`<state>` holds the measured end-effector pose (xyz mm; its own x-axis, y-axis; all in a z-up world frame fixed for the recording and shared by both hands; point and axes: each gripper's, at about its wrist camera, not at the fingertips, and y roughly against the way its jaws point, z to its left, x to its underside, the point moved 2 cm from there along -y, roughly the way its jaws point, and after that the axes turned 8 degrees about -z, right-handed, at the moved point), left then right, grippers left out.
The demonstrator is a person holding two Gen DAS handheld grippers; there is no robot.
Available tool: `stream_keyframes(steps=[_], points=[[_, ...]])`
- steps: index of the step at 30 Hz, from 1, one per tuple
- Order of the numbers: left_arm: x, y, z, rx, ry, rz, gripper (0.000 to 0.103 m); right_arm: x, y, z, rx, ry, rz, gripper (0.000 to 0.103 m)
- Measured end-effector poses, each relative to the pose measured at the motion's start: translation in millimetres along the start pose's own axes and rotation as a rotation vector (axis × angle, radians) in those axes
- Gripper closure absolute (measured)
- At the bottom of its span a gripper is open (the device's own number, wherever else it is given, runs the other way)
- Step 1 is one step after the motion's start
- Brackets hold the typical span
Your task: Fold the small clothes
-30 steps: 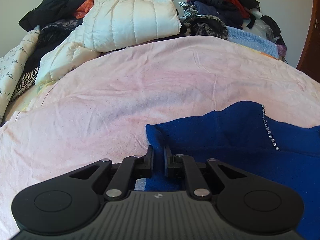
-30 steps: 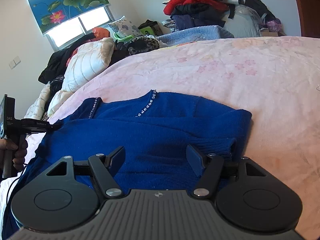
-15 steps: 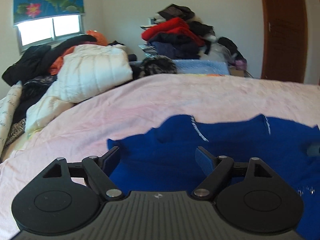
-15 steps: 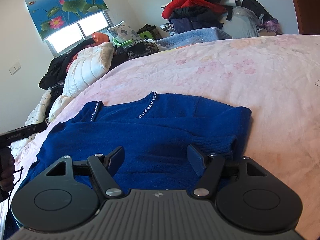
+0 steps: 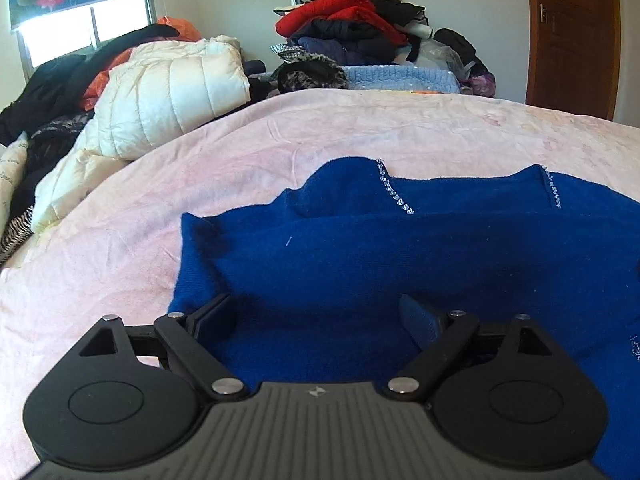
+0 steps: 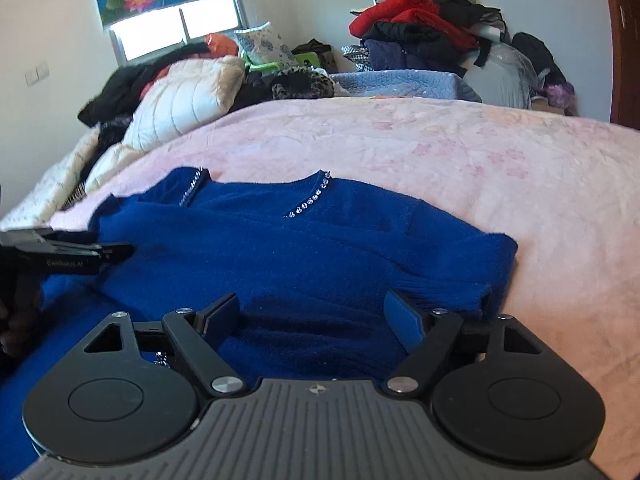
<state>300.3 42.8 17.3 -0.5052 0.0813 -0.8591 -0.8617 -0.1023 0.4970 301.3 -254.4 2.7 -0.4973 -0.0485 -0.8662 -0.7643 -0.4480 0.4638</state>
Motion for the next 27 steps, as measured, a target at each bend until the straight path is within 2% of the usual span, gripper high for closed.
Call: stream_keyframes(steps=[2, 4, 7, 8, 10, 12, 15, 17, 18, 22, 27], points=[[0, 23, 2, 0.038, 0.030, -0.035, 0.013, -6, 11, 4, 0.046, -0.032, -0.006, 0.027], [2, 41, -1, 0.101, 0.034, -0.051, 0.013, -7, 29, 9, 0.003, -0.067, -0.044, 0.027], [8, 45, -15, 0.150, -0.037, -0.049, 0.013, -1, 36, 24, 0.001, 0.010, -0.017, 0.024], [11, 40, -19, 0.152, -0.050, -0.032, 0.013, 2, 32, 27, 0.021, 0.047, 0.002, 0.024], [21, 21, -21, 0.157, -0.039, 0.053, 0.010, 11, 22, 28, 0.055, 0.083, 0.051, 0.024], [23, 17, -13, 0.170, 0.024, 0.039, 0.006, 20, 20, 31, 0.036, 0.125, 0.029, 0.016], [20, 26, -5, 0.143, 0.046, 0.052, 0.008, 26, 23, 42, 0.059, 0.195, 0.032, 0.012], [22, 45, 4, 0.128, 0.071, 0.054, 0.008, 24, 35, 47, 0.085, 0.184, 0.040, 0.014], [25, 60, 9, 0.145, 0.090, 0.044, 0.008, 23, 44, 48, 0.083, 0.161, 0.034, 0.014], [50, 119, 14, 0.240, 0.111, 0.033, 0.008, 34, 95, 69, -0.006, 0.115, -0.012, 0.011], [95, 165, 0, 0.303, 0.025, 0.102, 0.008, 77, 123, 106, -0.055, 0.194, 0.084, 0.011]])
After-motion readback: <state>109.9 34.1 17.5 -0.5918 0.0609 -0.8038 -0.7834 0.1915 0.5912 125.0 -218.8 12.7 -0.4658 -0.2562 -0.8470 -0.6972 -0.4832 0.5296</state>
